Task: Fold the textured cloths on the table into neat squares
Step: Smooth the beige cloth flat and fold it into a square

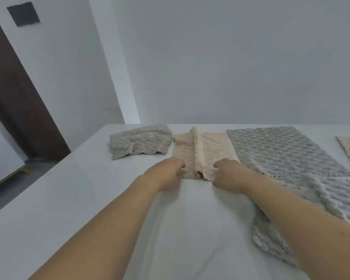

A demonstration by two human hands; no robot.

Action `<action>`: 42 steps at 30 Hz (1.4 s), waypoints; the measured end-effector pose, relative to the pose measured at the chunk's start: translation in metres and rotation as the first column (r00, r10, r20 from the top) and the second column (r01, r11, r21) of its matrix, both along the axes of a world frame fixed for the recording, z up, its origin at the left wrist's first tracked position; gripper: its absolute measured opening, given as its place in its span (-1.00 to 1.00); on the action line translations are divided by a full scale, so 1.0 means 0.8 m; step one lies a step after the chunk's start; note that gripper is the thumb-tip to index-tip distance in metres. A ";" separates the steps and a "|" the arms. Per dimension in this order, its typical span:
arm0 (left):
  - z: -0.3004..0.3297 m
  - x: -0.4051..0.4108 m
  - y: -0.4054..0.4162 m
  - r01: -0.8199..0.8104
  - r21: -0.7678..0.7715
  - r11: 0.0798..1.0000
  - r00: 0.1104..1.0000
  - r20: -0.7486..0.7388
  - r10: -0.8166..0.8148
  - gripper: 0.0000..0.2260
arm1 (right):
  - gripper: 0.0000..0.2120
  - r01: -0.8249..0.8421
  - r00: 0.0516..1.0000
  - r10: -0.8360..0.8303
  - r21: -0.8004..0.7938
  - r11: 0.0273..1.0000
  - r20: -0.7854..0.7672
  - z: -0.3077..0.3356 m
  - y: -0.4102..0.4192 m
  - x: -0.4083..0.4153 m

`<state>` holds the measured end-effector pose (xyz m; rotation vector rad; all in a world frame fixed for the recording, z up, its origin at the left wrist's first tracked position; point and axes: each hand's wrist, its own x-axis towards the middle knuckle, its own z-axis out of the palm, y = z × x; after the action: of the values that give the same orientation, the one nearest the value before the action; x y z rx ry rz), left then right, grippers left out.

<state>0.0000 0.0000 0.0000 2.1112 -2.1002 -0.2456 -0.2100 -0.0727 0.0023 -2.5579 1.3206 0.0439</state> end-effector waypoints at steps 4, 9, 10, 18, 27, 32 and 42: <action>-0.017 0.004 -0.033 0.036 -0.005 0.999 0.991 0.129 -0.035 -0.76 | -0.57 -0.015 1.000 0.016 -0.094 0.995 0.005 -0.021 -0.022 0.017; -0.039 0.022 -0.056 -0.014 -0.126 0.992 0.999 -0.050 0.008 -0.74 | -0.73 0.005 0.999 0.005 -0.261 0.965 0.039 -0.039 -0.040 0.030; -0.045 0.025 -0.055 -0.094 -0.144 0.985 0.981 -0.181 0.068 -0.77 | -0.72 0.015 0.999 -0.004 -0.256 0.967 0.043 -0.041 -0.043 0.031; -0.012 0.017 -0.017 -0.214 0.102 0.971 0.960 -0.162 0.228 -0.82 | -0.82 0.138 0.971 -0.152 0.085 0.987 0.187 0.002 -0.029 0.023; 0.132 0.014 0.088 -0.313 -0.163 0.935 0.914 -0.321 0.250 -0.91 | -0.79 0.005 0.955 -0.066 0.208 0.978 0.289 0.149 0.070 -0.008; 0.218 0.011 0.151 -0.285 -0.177 0.942 0.785 -0.607 0.124 -0.85 | -0.88 -0.172 0.842 -0.075 0.398 0.901 0.535 0.230 0.114 -0.035; 0.248 0.026 0.175 -0.244 0.146 0.959 0.665 -0.695 0.275 -0.90 | -0.87 -0.155 0.844 -0.114 0.441 0.884 0.524 0.250 0.130 -0.048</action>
<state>0.0209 0.1401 0.1983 1.8572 -1.3244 -0.9090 -0.2484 0.0312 0.2024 -1.9600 0.9174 -0.2976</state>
